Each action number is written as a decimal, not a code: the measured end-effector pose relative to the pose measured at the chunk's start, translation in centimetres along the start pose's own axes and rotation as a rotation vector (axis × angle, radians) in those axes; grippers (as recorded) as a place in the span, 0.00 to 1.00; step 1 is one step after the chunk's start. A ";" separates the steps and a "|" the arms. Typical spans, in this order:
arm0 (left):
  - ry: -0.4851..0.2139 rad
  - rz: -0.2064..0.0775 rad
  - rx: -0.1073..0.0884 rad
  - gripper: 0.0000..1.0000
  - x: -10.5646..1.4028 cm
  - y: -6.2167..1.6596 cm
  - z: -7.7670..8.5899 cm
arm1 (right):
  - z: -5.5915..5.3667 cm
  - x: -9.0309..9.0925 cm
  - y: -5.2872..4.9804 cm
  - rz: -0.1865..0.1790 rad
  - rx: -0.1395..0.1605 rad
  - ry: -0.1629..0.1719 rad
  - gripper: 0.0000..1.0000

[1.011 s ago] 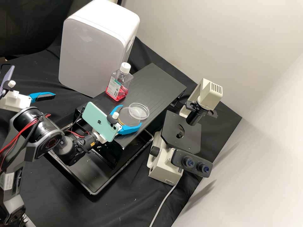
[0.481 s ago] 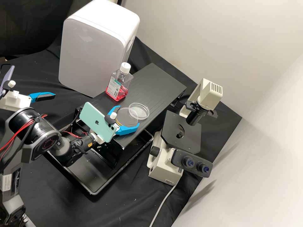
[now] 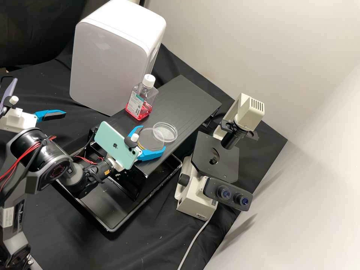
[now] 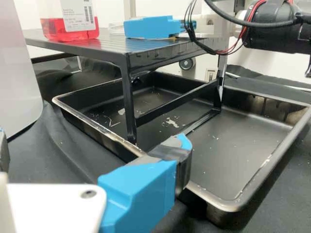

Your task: Remove the lid from the petri dish

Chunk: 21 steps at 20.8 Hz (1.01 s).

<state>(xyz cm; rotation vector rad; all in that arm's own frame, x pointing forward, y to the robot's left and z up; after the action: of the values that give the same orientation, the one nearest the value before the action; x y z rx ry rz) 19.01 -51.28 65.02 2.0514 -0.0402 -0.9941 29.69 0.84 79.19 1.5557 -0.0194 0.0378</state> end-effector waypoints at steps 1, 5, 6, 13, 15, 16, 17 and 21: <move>-0.001 -0.003 0.000 1.00 0.0 -0.08 0.0 | 0.0 0.0 0.0 0.000 0.000 0.000 0.00; -0.001 -0.006 0.000 1.00 0.0 -0.14 0.0 | 0.0 0.0 0.0 0.000 0.000 0.000 1.00; -0.001 -0.006 0.000 1.00 0.0 -0.14 0.0 | 0.0 0.0 0.0 0.000 0.000 0.000 1.00; -0.001 -0.006 0.000 1.00 0.0 -0.14 0.0 | 0.0 0.0 0.0 0.000 0.000 0.000 1.00; -0.001 -0.006 0.000 1.00 0.0 -0.14 0.0 | 0.0 0.0 0.0 0.000 0.000 0.000 1.00; -0.001 -0.006 0.000 1.00 0.0 -0.14 0.0 | 0.0 0.0 0.0 0.001 0.000 0.001 1.00; -0.001 -0.006 0.000 1.00 0.0 -0.14 0.0 | 0.0 0.0 0.0 0.002 0.000 0.002 1.00; -0.001 -0.006 0.000 1.00 0.0 -0.14 0.0 | 0.0 -0.2 0.0 -0.001 0.000 -0.001 1.00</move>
<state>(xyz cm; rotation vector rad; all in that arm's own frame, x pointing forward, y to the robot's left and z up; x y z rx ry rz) 18.98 -51.20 64.90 2.0521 -0.0343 -0.9984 29.49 0.86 79.23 1.5557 -0.0194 0.0369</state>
